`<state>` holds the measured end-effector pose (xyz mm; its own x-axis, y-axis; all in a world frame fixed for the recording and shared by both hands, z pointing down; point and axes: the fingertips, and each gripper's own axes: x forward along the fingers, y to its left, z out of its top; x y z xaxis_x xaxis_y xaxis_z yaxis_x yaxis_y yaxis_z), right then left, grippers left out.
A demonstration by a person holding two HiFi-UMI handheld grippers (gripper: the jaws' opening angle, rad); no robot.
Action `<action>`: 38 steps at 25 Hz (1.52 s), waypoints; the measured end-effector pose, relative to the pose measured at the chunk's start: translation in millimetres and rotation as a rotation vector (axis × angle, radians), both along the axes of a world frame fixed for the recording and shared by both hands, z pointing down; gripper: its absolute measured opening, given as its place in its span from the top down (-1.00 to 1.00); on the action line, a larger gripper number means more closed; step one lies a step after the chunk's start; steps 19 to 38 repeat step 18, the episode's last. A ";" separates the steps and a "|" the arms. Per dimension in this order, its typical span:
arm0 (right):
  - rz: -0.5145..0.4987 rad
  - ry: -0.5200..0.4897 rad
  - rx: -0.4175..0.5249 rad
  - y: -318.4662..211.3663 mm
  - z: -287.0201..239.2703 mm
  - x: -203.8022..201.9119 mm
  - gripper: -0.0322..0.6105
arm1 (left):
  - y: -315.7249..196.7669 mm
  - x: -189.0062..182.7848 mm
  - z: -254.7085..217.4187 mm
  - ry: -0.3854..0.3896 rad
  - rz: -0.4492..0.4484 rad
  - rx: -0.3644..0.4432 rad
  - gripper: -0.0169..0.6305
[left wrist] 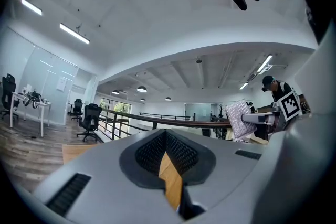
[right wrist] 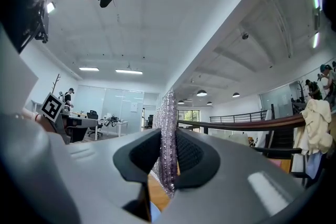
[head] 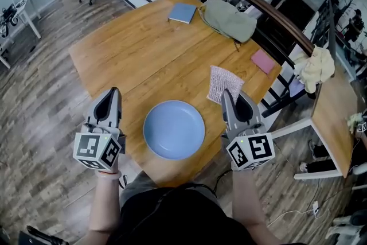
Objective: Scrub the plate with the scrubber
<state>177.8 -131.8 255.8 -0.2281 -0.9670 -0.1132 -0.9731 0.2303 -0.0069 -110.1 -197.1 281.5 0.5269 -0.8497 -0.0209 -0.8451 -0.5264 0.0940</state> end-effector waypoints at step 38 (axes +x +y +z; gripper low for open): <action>0.022 -0.022 0.002 -2.5 6.4 -3.8 0.68 | -1.8 -13.2 10.1 0.007 -0.035 -0.024 0.96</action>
